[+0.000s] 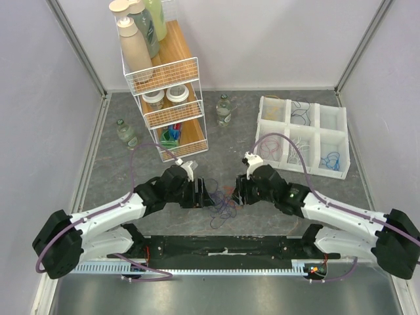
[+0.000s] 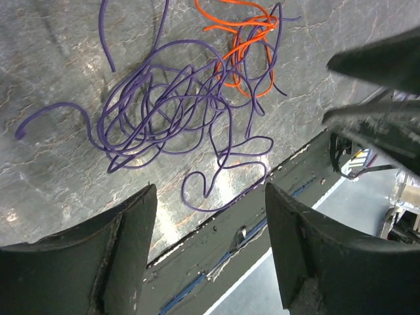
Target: Untangle the cables
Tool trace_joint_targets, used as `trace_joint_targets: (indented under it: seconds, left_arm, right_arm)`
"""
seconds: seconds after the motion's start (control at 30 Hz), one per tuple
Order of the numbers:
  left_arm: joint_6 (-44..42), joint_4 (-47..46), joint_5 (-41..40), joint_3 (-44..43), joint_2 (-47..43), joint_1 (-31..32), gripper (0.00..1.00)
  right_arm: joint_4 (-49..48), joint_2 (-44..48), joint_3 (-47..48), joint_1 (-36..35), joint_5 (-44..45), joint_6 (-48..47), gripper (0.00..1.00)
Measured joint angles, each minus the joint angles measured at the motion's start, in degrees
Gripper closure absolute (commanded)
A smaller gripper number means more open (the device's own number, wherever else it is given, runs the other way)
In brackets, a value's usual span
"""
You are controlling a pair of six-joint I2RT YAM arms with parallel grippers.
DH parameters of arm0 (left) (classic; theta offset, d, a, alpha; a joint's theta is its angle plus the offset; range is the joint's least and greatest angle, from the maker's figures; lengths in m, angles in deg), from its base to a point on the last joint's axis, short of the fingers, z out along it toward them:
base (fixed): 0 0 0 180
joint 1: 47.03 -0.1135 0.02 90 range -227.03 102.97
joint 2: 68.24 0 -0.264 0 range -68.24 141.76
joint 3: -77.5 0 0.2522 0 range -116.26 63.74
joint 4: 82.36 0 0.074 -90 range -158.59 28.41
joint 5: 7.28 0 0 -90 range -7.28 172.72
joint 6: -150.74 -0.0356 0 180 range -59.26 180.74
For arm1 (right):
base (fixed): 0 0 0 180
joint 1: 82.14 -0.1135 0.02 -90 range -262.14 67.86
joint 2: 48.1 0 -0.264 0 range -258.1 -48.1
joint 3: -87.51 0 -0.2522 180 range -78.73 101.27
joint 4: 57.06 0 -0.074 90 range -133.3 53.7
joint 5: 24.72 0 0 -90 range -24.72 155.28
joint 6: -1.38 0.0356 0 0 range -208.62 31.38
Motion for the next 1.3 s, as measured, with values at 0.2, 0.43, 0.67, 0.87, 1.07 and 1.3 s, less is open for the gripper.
trace_joint_targets:
  seconds: [0.2, 0.43, 0.67, 0.87, 1.07, 1.3]
  left_arm:
    - [0.0, -3.72, 0.63, -0.68, 4.98, 1.36, 0.4]
    - [0.15, -7.93, 1.25, -0.79, 11.13, 3.52, 0.61]
    - [0.37, -7.48, 1.51, -1.79, 11.72, 4.74, 0.98]
    - [-1.07, 0.09, -0.04, -6.4, -5.31, 4.76, 0.98]
    - [-6.49, 6.56, -2.89, -24.37, -21.11, 4.83, 0.98]
    - [-11.69, 9.46, -4.37, -40.26, -23.61, 4.92, 0.98]
  right_arm:
    - [-12.48, -0.5, -6.95, -5.35, -0.07, 6.78, 0.58]
    - [-17.11, -6.51, -6.97, -5.99, 2.43, 10.43, 0.6]
    - [-17.53, -6.75, -7.08, -5.99, 5.62, 11.37, 0.6]
    - [-17.73, -7.69, -7.26, -5.99, 5.55, 11.45, 0.46]
    - [-14.29, -6.36, -6.38, -5.99, 4.52, 6.43, 0.29]
    - [-4.13, 2.43, 2.73, -5.99, 8.55, -3.06, 0.15]
